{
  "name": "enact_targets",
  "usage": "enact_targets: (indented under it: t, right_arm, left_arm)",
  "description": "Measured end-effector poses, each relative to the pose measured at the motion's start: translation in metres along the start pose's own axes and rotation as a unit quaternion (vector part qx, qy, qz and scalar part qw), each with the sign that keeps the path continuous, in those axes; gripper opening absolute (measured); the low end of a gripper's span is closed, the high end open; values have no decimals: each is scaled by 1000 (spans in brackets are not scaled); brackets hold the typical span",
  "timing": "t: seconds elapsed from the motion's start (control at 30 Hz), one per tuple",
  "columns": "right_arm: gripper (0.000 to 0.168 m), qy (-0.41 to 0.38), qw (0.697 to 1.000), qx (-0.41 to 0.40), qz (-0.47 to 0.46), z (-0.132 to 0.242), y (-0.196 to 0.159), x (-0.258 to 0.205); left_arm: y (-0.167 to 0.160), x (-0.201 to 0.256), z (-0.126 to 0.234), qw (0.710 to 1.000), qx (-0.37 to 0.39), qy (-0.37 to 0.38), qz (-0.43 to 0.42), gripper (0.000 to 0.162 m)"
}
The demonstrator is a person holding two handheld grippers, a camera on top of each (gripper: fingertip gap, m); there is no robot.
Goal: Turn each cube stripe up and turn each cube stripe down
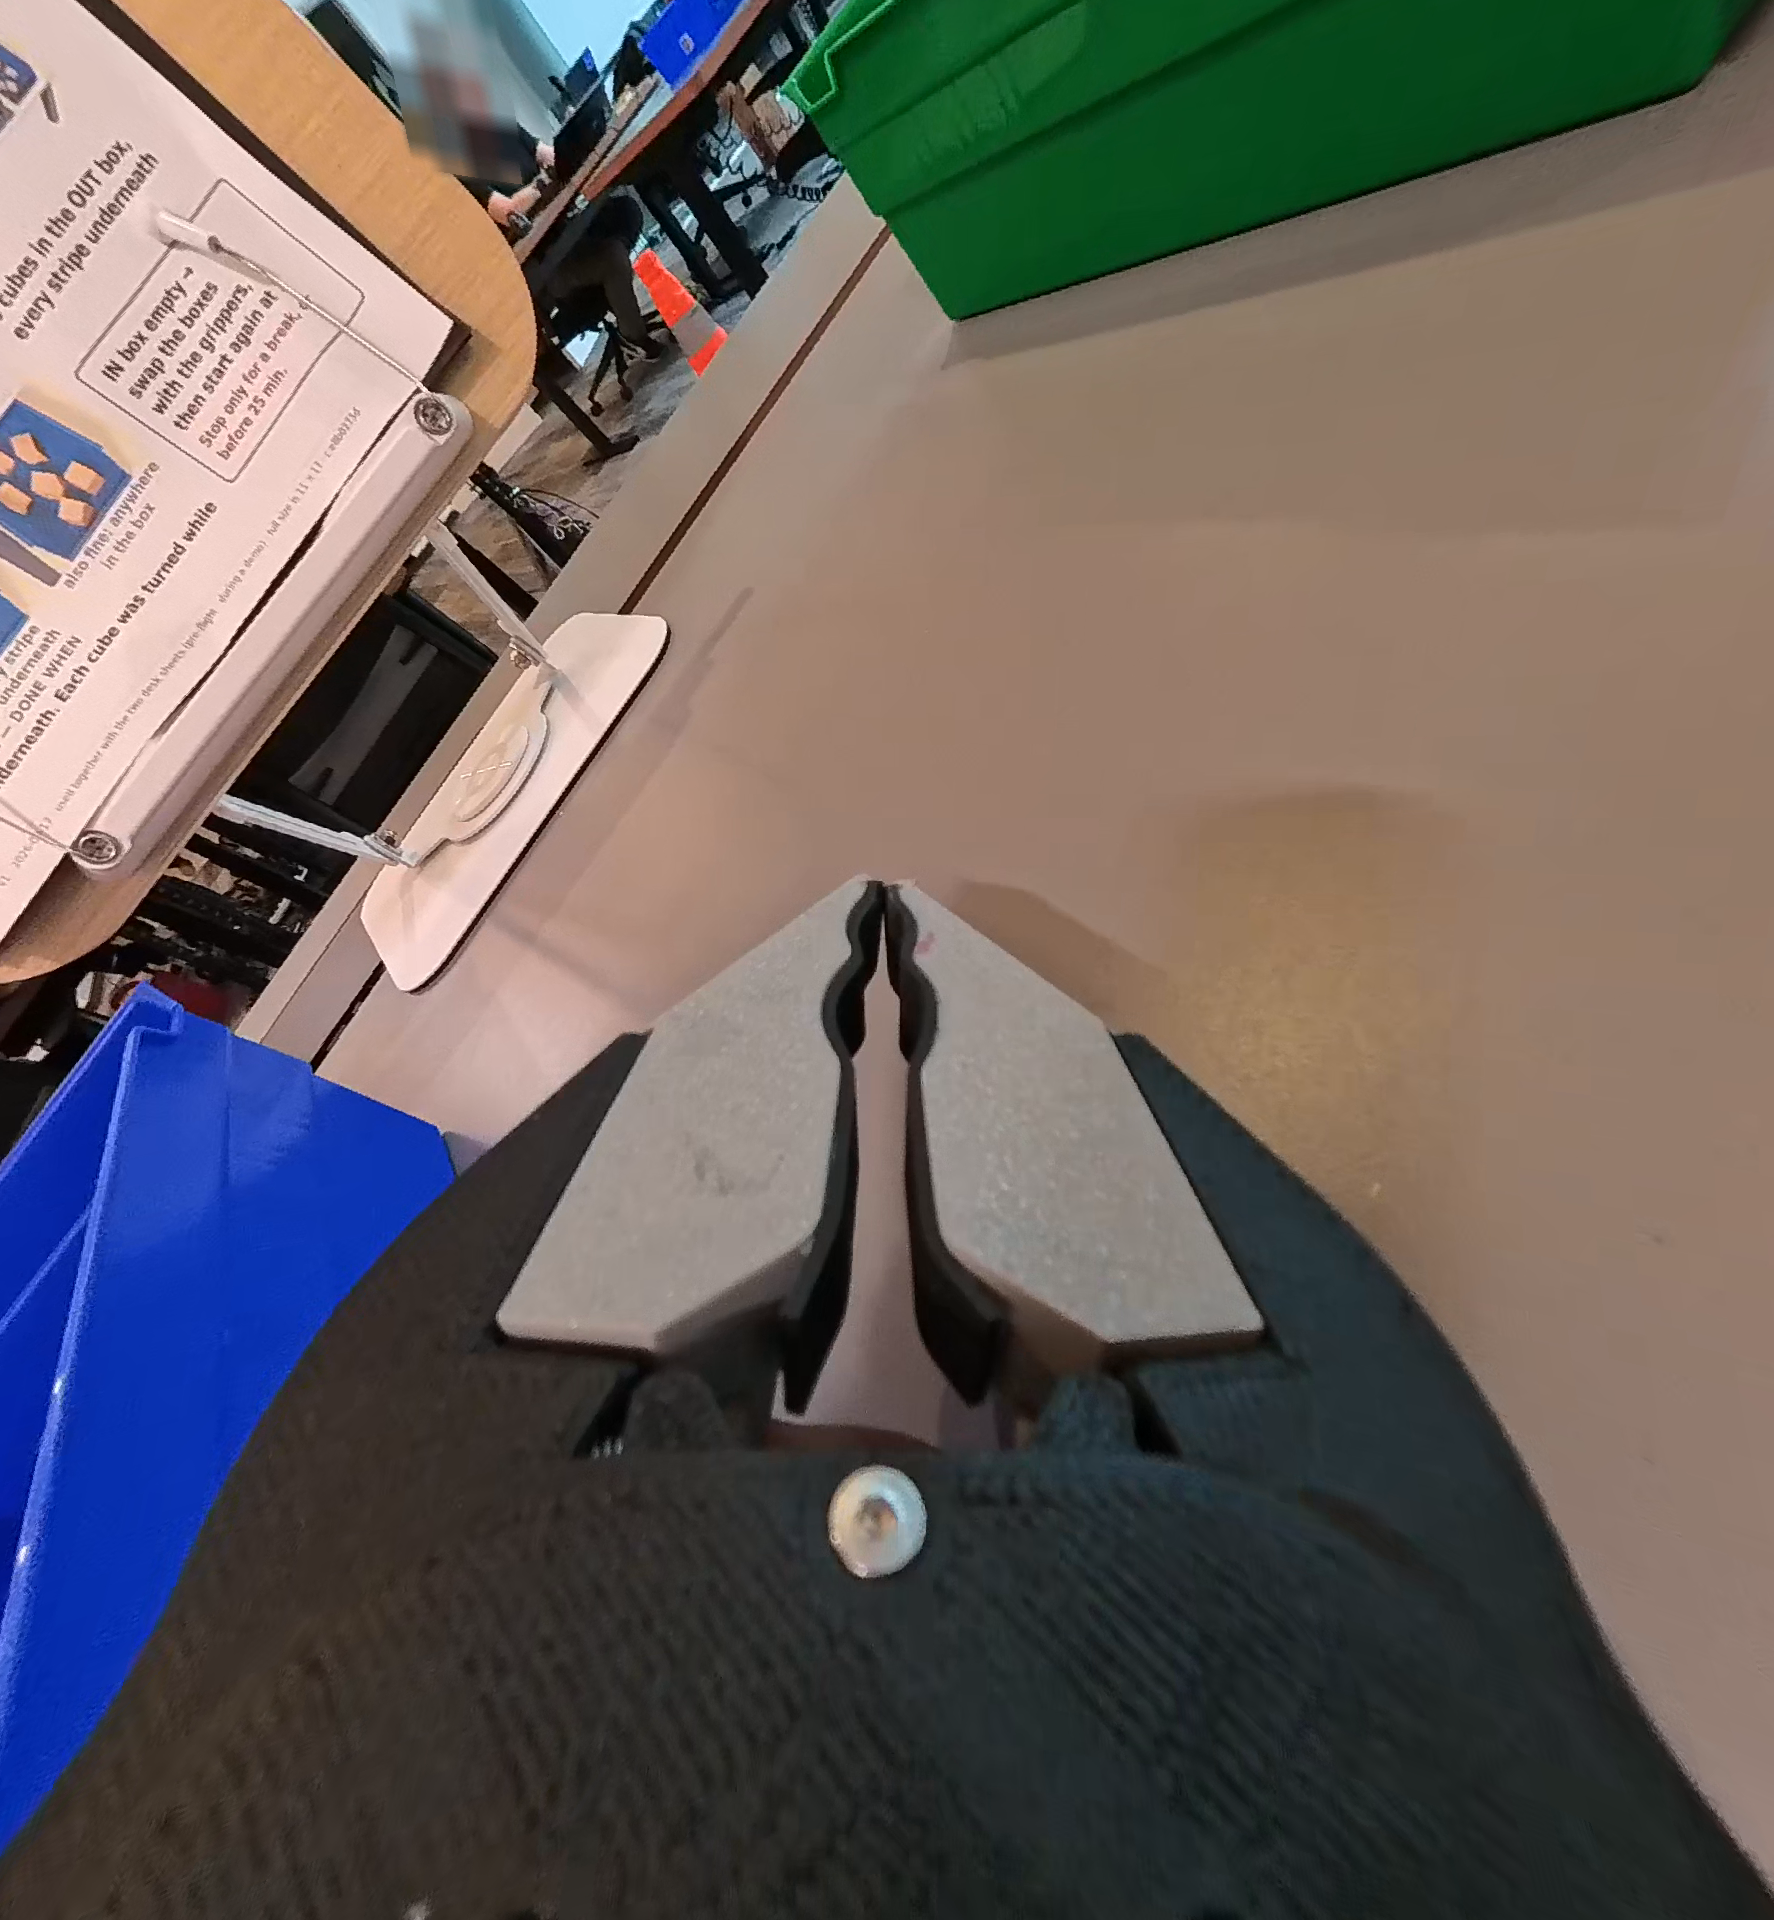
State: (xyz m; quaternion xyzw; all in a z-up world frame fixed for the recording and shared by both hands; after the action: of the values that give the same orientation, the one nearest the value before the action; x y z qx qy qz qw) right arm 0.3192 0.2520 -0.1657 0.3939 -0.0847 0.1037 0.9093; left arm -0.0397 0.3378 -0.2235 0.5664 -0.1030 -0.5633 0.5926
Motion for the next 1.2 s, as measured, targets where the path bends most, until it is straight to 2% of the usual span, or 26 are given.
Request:
enact_targets:
  t: [0.2, 0.33, 0.47, 0.57, 0.67, 0.73, 0.77, 0.83, 0.87, 1.07, 1.2]
  right_arm:
    - [52, 10, 1000, 7, -3, 15, -8, -11]
    - [56, 65, 996, 54, 2, 23, -10, -46]
    - [70, 90, 991, 101, 1, 24, -6, -81]
    - [91, 99, 985, 141, -21, 20, 3, -103]
    - [97, 77, 987, 140, -31, 6, 5, -113]
    - [91, 50, 990, 127, -27, -7, 3, -114]
    - [81, 47, 991, 122, -23, -12, 3, -116]
    - [47, 40, 993, 115, 0, -20, 2, -122]
    - [26, 7, 993, 114, 16, -21, 2, -118]
    - [22, -53, 989, 129, 43, -23, 3, -119]
    - [27, -69, 986, 145, 40, -22, 4, -118]
  left_arm:
    - [0, -2, 1, 1000, 2, 2, 4, 0]
    - [1, -1, 0, 1000, 2, 2, 4, 0]
    - [1, 0, 0, 1000, 3, 4, -1, 0]
    - [3, -1, 1, 1000, 9, 9, 2, 0]
    - [9, -3, 5, 999, 26, 14, 24, 1]
    - [14, -2, 12, 998, 36, 17, 46, 19]
    - [18, 0, 19, 997, 48, 15, 64, 22]
    - [31, 3, 39, 991, 82, 7, 109, 27]
    - [36, 5, 50, 987, 96, 5, 127, 29]
    - [40, -8, 121, 978, 120, 42, 163, 35]
    - [7, -45, 151, 969, 74, 133, 197, 43]
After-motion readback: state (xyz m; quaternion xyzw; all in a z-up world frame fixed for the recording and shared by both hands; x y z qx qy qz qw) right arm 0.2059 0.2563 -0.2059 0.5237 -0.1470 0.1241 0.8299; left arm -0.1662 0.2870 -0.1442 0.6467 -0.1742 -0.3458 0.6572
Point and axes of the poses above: each gripper's, where its closed fingertips meet, z back along the fingers, y out of its top, x = y × z across the jaws, the point moved 3 cm from there along z, back along the fingers, and after that the axes turned 4 degrees about z, right-handed, at the moved point
